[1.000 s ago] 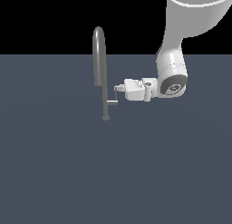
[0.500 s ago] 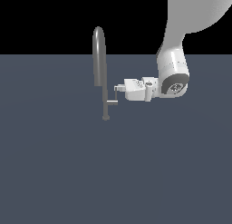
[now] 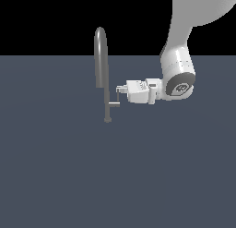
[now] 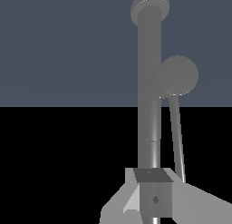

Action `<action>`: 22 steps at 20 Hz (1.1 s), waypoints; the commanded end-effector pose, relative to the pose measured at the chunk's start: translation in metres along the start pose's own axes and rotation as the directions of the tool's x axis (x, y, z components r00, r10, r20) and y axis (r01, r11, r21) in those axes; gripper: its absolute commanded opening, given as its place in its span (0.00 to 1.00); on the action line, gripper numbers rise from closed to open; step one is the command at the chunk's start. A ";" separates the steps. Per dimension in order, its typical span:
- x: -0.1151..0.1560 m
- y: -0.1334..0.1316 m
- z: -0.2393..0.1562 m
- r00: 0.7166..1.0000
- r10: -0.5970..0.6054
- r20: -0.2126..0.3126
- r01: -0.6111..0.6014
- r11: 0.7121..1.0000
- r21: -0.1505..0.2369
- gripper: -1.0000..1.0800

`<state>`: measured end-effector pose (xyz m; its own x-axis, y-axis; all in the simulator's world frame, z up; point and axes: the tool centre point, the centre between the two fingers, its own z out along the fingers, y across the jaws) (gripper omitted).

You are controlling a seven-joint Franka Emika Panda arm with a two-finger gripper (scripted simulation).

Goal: Turn on the faucet by rotating a designated handle.

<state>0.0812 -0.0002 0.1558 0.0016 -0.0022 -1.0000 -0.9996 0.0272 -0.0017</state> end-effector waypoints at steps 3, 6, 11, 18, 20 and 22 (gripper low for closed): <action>0.001 0.012 0.000 1.000 0.002 0.001 -0.002 1.000 -0.002 0.00; 0.001 0.020 0.000 1.000 0.002 0.002 -0.002 1.000 -0.003 0.00; 0.002 0.035 0.000 1.000 0.002 0.002 -0.002 1.000 -0.004 0.00; 0.010 0.047 0.000 1.000 -0.003 0.001 0.003 1.000 -0.002 0.00; 0.015 0.055 0.000 1.000 -0.001 0.001 0.001 1.000 -0.003 0.00; 0.020 0.062 0.000 1.000 0.001 0.002 -0.001 1.000 -0.004 0.00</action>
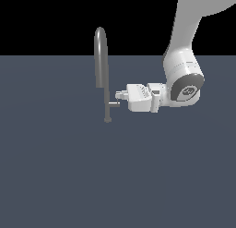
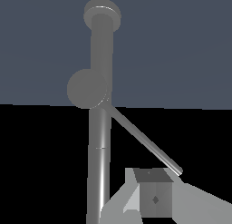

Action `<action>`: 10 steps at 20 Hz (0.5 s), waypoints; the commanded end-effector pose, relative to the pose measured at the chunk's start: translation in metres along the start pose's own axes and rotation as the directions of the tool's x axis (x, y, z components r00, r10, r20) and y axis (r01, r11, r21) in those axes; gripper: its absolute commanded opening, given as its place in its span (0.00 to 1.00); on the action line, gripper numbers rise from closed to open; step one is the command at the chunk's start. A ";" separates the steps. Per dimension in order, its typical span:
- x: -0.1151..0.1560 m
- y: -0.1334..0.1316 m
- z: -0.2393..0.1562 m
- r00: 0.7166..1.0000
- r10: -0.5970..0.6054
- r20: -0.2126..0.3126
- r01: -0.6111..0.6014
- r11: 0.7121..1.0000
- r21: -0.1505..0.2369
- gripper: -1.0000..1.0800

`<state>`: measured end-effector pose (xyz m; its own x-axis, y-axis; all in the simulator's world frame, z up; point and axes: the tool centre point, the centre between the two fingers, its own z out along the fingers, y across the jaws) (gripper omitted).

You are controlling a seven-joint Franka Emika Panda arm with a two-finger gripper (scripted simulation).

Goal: Turn on the faucet by rotating a designated handle.

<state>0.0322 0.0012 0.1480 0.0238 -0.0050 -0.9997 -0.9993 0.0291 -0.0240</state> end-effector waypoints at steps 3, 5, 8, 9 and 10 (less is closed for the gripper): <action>0.007 0.007 0.000 1.000 0.005 0.002 -0.005 1.000 -0.003 0.00; 0.020 0.016 0.000 1.000 0.012 0.003 -0.012 1.000 -0.004 0.00; 0.040 0.028 0.000 1.000 0.022 0.004 -0.022 1.000 -0.006 0.00; 0.040 0.028 0.000 1.000 0.022 0.004 -0.022 1.000 -0.006 0.00; 0.019 0.017 0.000 1.000 -0.009 0.006 0.009 1.000 -0.008 0.00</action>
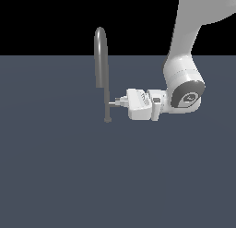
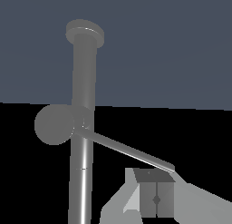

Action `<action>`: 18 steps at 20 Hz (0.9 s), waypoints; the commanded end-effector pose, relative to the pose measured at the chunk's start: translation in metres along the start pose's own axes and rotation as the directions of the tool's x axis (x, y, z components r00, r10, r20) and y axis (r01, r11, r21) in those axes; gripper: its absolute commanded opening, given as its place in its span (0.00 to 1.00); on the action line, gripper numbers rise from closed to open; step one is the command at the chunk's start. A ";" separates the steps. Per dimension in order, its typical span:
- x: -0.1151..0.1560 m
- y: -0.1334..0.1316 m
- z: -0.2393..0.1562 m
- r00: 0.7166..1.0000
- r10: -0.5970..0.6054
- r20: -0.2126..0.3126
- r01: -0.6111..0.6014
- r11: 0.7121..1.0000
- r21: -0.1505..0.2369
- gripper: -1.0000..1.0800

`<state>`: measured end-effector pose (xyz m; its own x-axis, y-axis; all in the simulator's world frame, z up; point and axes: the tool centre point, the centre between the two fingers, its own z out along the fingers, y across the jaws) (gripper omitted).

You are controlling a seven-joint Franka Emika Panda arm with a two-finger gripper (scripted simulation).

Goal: Turn on the faucet by rotating a designated handle.

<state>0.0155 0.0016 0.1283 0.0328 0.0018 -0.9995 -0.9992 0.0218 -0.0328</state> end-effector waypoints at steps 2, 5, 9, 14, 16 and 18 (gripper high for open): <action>0.013 0.002 0.000 1.000 0.007 -0.001 -0.007 1.000 0.000 0.00; 0.032 0.007 0.000 1.000 0.018 -0.002 -0.018 1.000 0.001 0.00; 0.057 0.012 0.000 0.999 0.033 -0.003 -0.033 0.999 0.001 0.00; 0.045 -0.001 0.000 1.000 0.003 0.002 -0.003 1.000 -0.002 0.00; 0.054 -0.002 0.000 1.000 0.009 0.001 -0.009 1.000 -0.001 0.00; 0.062 -0.003 0.000 1.000 0.015 0.000 -0.015 1.000 -0.001 0.00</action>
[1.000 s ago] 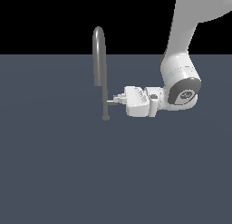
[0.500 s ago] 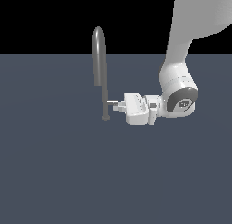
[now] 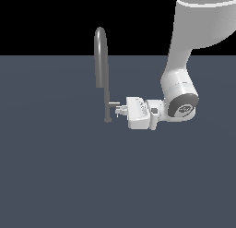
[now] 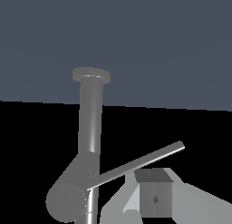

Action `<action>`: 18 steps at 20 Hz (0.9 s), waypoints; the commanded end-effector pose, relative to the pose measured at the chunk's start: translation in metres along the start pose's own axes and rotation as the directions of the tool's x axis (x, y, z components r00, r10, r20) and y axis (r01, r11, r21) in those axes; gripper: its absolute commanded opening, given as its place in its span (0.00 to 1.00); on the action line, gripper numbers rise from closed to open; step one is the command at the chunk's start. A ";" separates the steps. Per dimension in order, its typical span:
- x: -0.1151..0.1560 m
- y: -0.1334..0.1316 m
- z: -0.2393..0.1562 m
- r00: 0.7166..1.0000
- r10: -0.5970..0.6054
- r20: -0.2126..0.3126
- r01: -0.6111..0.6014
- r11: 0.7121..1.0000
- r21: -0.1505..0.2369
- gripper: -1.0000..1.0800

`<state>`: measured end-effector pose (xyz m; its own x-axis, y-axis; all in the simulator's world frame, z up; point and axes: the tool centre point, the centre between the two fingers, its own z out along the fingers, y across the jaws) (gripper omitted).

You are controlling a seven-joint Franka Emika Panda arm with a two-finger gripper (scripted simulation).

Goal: Turn on the faucet by rotating a designated handle.

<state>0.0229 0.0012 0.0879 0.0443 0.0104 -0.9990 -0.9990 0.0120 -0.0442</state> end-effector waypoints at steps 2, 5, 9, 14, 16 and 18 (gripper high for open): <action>0.030 0.003 0.000 0.999 0.033 -0.009 -0.033 0.999 0.010 0.00; 0.042 0.002 0.000 0.999 0.042 -0.011 -0.042 0.999 0.011 0.00; 0.017 -0.012 0.000 1.000 -0.001 -0.001 0.001 1.000 0.002 0.00; 0.033 -0.018 0.000 1.000 0.015 -0.005 -0.015 1.000 0.005 0.00; 0.040 -0.020 0.000 1.000 0.022 -0.006 -0.022 1.000 0.006 0.00; 0.046 -0.022 -0.001 1.000 0.028 -0.007 -0.028 1.000 0.008 0.00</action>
<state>0.0508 0.0004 0.0745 0.0573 0.0198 -0.9982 -0.9984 0.0018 -0.0573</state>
